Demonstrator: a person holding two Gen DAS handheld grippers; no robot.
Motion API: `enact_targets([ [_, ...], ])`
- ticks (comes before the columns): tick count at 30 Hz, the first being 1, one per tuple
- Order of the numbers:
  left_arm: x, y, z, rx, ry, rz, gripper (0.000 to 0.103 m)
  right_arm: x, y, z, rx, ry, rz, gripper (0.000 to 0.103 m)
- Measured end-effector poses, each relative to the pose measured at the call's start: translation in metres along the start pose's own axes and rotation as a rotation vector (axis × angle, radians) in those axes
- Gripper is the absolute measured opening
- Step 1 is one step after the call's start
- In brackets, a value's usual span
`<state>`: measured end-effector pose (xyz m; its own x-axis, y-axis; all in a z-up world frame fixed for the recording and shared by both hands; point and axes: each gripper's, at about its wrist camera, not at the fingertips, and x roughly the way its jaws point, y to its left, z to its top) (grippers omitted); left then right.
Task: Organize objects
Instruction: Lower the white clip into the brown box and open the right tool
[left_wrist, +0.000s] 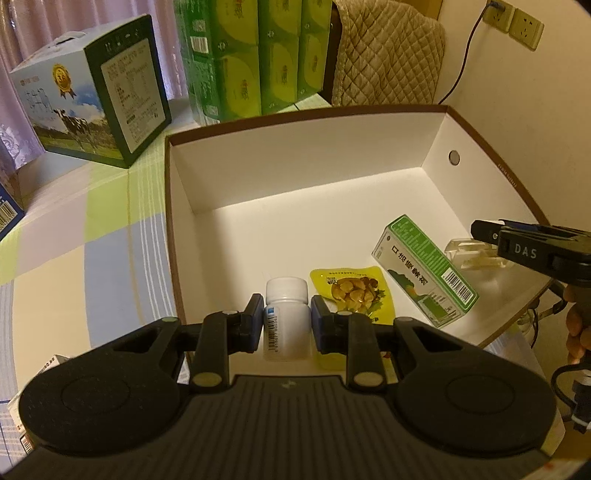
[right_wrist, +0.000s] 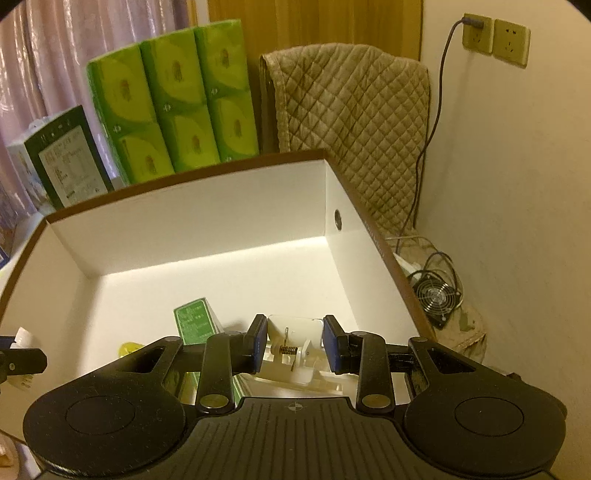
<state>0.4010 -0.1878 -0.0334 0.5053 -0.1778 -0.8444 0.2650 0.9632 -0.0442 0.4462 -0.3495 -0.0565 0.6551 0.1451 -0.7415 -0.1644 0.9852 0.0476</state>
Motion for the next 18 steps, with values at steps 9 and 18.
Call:
enact_targets([
  [9, 0.015, -0.001, 0.0, 0.005, 0.028, -0.001, 0.023, 0.014, -0.002, 0.001, 0.005, 0.051, 0.032, 0.033],
  [18, 0.019, -0.005, 0.003, 0.013, 0.038, -0.004, 0.023, 0.006, -0.009, 0.004, 0.034, 0.048, 0.07, 0.051],
])
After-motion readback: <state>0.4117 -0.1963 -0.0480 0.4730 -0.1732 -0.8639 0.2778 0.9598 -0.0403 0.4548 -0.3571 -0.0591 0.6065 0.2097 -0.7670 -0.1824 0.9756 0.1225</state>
